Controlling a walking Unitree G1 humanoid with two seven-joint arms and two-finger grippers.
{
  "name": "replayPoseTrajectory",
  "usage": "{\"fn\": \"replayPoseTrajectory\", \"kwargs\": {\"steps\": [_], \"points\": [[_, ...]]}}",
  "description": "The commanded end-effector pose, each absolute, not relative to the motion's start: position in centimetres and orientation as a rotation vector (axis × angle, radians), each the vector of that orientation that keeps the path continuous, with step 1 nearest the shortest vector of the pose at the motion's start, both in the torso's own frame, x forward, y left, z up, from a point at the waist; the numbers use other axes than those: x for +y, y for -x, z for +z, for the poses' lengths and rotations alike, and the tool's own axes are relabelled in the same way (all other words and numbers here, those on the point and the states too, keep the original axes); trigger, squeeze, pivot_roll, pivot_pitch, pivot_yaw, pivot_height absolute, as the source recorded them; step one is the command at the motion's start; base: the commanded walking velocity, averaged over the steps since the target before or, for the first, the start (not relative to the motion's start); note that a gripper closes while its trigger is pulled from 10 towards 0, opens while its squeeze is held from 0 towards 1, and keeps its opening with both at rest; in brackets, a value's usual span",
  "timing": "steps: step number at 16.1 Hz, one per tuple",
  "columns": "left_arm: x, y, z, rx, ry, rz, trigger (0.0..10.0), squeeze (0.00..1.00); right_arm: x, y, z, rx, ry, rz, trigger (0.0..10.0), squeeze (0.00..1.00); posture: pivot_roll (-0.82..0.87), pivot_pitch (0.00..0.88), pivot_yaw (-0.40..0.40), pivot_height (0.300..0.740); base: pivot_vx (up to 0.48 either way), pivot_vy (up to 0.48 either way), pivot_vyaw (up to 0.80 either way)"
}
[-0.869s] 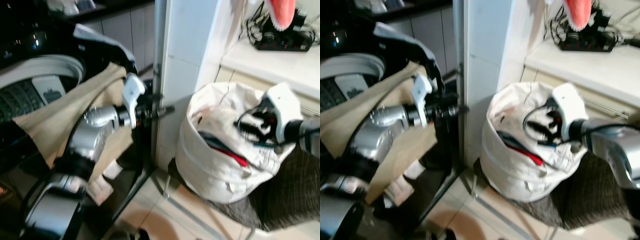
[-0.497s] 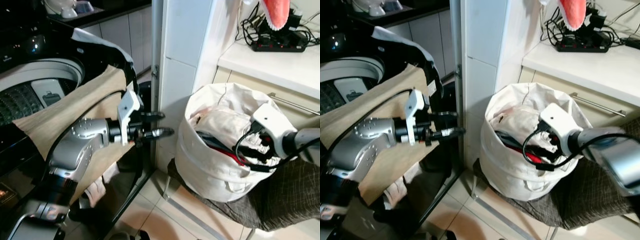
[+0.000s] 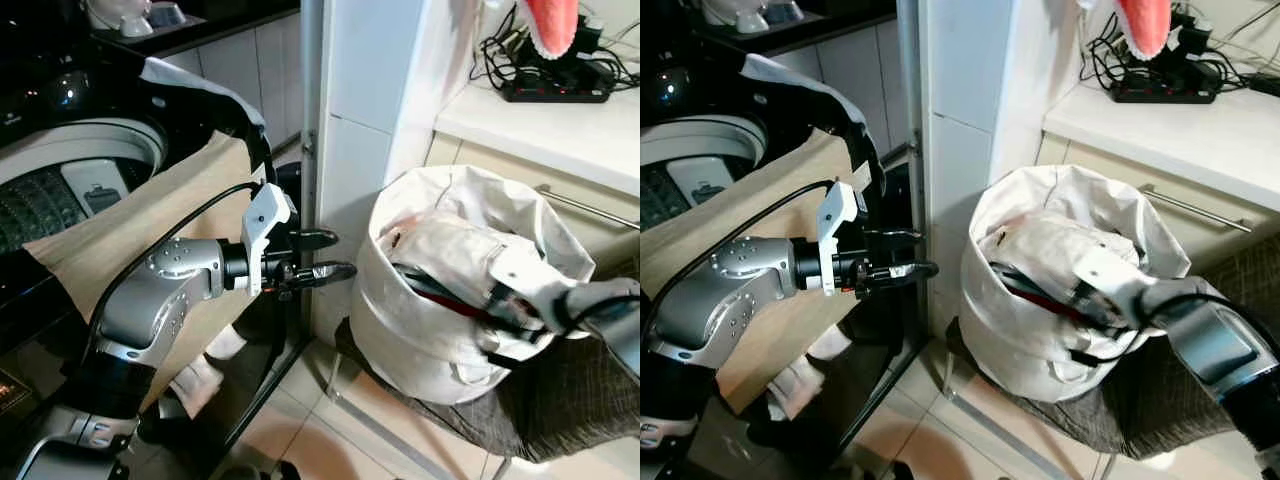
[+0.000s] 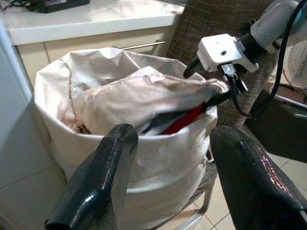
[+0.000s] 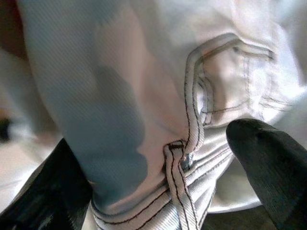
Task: Clothes washing
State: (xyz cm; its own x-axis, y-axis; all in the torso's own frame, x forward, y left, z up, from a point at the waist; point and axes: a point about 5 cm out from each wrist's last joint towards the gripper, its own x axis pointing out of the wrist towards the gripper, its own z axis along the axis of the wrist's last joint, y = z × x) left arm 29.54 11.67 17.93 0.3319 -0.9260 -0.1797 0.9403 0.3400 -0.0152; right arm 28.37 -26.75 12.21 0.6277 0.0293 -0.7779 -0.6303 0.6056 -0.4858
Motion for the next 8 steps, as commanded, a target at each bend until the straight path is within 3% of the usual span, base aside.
{"fn": "replayPoseTrajectory", "kwargs": {"steps": [1, 5, 6, 7, 8], "points": [[11.6, -29.3, 18.1, 0.166, -0.105, -1.223, 10.0, 0.00, -27.1, -29.1, 13.0, 0.766, 0.890, 0.388, 10.0, 0.00, -0.06, 0.000, 0.011, 0.740, 0.000, 0.000, 0.00], [11.3, -29.1, 18.2, 0.168, -0.102, -1.236, 10.0, 0.00, -27.0, -30.5, 13.5, 0.645, 0.822, 0.340, 10.0, 0.00, -0.07, 0.000, 0.016, 0.740, 0.000, 0.000, 0.00], [11.3, -29.1, 18.2, 0.168, -0.102, -1.235, 10.0, 0.00, -27.0, -30.6, 13.5, 0.631, 0.821, 0.340, 5.5, 0.00, -0.07, 0.000, 0.016, 0.740, 0.000, 0.000, 0.00], [11.2, -29.2, 18.3, 0.162, -0.100, -1.225, 10.0, 0.00, -26.7, -30.9, 13.7, 0.596, 0.774, 0.349, 0.0, 0.00, -0.06, 0.000, 0.013, 0.740, 0.000, 0.000, 0.00], [11.2, -29.2, 18.3, 0.158, -0.099, -1.218, 10.0, 0.00, -26.6, -31.0, 13.7, 0.583, 0.749, 0.359, 0.0, 0.00, -0.06, 0.000, 0.011, 0.740, 0.000, 0.000, 0.00]]}}
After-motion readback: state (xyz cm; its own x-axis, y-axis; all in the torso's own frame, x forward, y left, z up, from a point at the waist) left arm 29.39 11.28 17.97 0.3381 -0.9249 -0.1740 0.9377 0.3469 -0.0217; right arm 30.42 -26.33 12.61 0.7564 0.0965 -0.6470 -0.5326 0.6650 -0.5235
